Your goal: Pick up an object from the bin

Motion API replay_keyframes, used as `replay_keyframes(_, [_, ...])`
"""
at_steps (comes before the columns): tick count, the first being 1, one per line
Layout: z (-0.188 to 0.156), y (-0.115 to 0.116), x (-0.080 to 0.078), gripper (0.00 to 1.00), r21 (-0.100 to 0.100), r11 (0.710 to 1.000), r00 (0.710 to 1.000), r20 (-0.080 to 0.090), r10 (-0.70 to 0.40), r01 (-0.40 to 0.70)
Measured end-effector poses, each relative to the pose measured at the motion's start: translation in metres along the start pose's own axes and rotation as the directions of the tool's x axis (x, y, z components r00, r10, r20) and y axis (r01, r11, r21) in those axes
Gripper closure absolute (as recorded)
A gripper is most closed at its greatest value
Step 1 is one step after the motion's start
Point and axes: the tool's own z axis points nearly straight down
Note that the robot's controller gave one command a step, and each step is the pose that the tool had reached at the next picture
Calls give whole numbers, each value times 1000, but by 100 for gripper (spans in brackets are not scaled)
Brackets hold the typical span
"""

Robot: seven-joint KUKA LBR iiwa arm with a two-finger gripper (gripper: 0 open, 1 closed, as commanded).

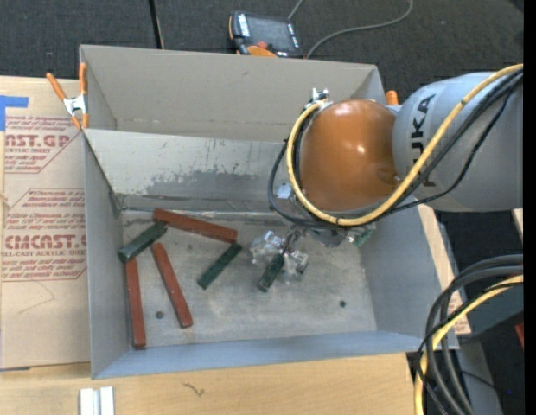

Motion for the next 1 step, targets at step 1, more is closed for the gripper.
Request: replay_keyframes(1, [-33,0,-2,100,-2,1000,1000,-2,1,-1])
